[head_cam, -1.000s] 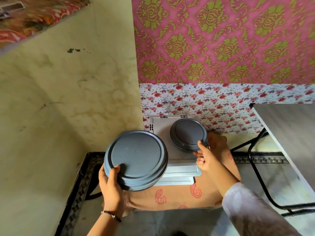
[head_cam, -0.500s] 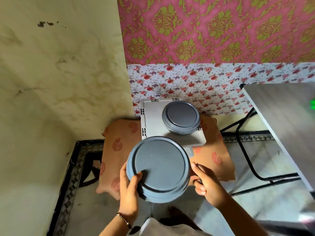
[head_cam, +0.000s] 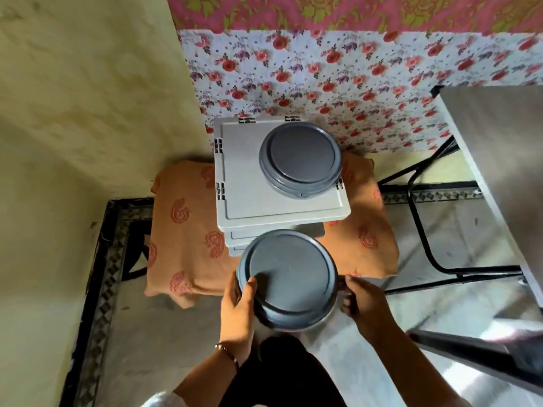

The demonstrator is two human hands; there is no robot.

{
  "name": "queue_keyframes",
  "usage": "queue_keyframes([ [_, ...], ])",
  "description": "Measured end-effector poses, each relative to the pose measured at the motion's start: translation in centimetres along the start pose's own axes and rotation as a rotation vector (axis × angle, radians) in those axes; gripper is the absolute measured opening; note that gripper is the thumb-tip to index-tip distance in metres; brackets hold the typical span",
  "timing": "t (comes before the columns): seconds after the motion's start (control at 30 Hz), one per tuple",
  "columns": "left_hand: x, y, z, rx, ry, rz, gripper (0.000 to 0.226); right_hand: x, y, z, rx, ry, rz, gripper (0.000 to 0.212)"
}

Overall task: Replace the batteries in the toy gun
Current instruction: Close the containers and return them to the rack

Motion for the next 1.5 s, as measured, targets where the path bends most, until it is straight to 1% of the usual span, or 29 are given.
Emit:
queue_keyframes([
  [0.07, -0.8, 2.3, -0.2, -0.005, -0.013, -0.059, 0.033, -1.3, 2.2, -0.1, -0.031, 0.13, 0.021, 0.026],
  [0.17, -2.1, 5.3, -0.7, -0.02, 0.016, -0.144, 0.033, -2.2, 5.1, -0.1, -0.07, 0.205, -0.004, 0.024],
  [0.27, -3.3, 7.4, -1.0, -0.014, 0.106, -0.208, 0.045, -2.8, 7.3, 0.2, -0.087, 0.209, -0.027, 0.02],
  [0.33, -4.1, 8.3, -1.3, -0.004, 0.175, -0.216, 0.051, -3.2, 8.1, 0.2, -0.103, 0.202, -0.015, 0.022],
  [0.4, -4.3, 9.6, -0.9, 0.044, 0.243, -0.234, 0.058, -3.5, 9.0, 0.3, -0.12, 0.227, -0.005, 0.023],
  [0.43, -3.8, 10.9, 0.0, 0.064, 0.261, -0.258, 0.059, -3.7, 9.5, 0.3, -0.128, 0.241, -0.002, 0.023],
  [0.47, -3.0, 12.3, 1.2, 0.092, 0.266, -0.281, 0.052, -4.0, 9.8, 0.4, -0.135, 0.254, 0.007, 0.023],
  [0.5, -2.7, 12.7, 1.4, 0.119, 0.251, -0.294, 0.045, -4.3, 10.2, 0.5, -0.14, 0.265, 0.016, 0.023],
  [0.53, -2.9, 12.7, 1.1, 0.132, 0.192, -0.28, 0.033, -4.7, 10.5, 0.6, -0.146, 0.276, 0.03, 0.022],
  [0.57, -3.6, 12.3, 0.1, 0.134, 0.103, -0.255, 0.019, -5.0, 11.0, 0.7, -0.148, 0.277, 0.037, 0.022],
  [0.6, -4.2, 11.8, -0.8, 0.131, 0.008, -0.239, 0.012, -5.3, 11.5, 0.8, -0.149, 0.281, 0.044, 0.022],
  [0.7, -5.1, 11.5, -1.9, 0.103, -0.141, -0.214, 0.02, -6.0, 12.5, 1.4, -0.143, 0.317, 0.032, 0.021],
  [0.77, -5.0, 11.4, -2.1, 0.112, -0.175, -0.217, 0.023, -6.3, 13.0, 1.8, -0.14, 0.308, 0.01, 0.018],
  [0.87, -4.7, 11.4, -1.6, 0.152, -0.231, -0.196, 0.027, -6.3, 13.3, 2.9, -0.127, 0.24, -0.064, 0.018],
  [0.93, -4.6, 11.2, -1.7, 0.145, -0.215, -0.16, 0.025, -6.2, 13.2, 4.0, -0.068, 0.132, -0.115, 0.017],
  [1.0, -3.9, 10.9, -1.8, 0.131, -0.157, -0.166, 0.018, -5.3, 13.0, 4.7, 0.048, -0.037, -0.178, 0.025],
  [1.03, -3.3, 10.7, -1.9, 0.118, -0.112, -0.172, 0.016, -4.5, 12.7, 5.2, 0.141, -0.183, -0.212, 0.029],
  [1.1, -1.6, 10.0, -2.1, 0.068, -0.015, -0.202, 0.014, -3.2, 11.4, 5.4, 0.315, -0.487, -0.262, 0.027],
  [1.13, -0.7, 9.4, -2.3, 0.039, 0.046, -0.226, 0.021, -2.7, 10.4, 5.3, 0.38, -0.585, -0.269, 0.026],
  [1.17, 0.0, 8.8, -2.7, 0.014, 0.101, -0.249, 0.034, -2.4, 9.3, 5.0, 0.435, -0.642, -0.244, 0.026],
  [1.2, 0.7, 7.9, -3.5, -0.017, 0.142, -0.265, 0.042, -2.5, 7.8, 5.1, 0.508, -0.682, -0.196, 0.025],
  [1.27, 1.5, 6.1, -5.5, -0.121, 0.206, -0.278, 0.048, -4.1, 4.3, 6.4, 0.686, -0.724, -0.076, 0.022],
  [1.37, 2.0, 4.2, -8.6, -0.283, 0.32, -0.246, 0.058, -9.4, -0.5, 9.6, 0.907, -0.76, 0.113, 0.018],
  [1.43, 1.8, 3.6, -10.8, -0.45, 0.525, -0.233, 0.063, -14.4, -2.4, 11.5, 0.979, -0.761, 0.281, 0.019],
  [1.5, 0.3, 3.5, -11.9, -0.568, 0.802, -0.184, 0.067, -19.3, -3.2, 12.8, 0.976, -0.798, 0.434, 0.015],
])
Point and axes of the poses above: each hand's wrist, its own y-axis towards the middle knuckle, its own x-axis out of the back of the hand, z = x × y, the point moved 9 cm from there along y, towards the middle knuckle, and after that the axes turned 7 degrees about x, right-handed, at the moved point
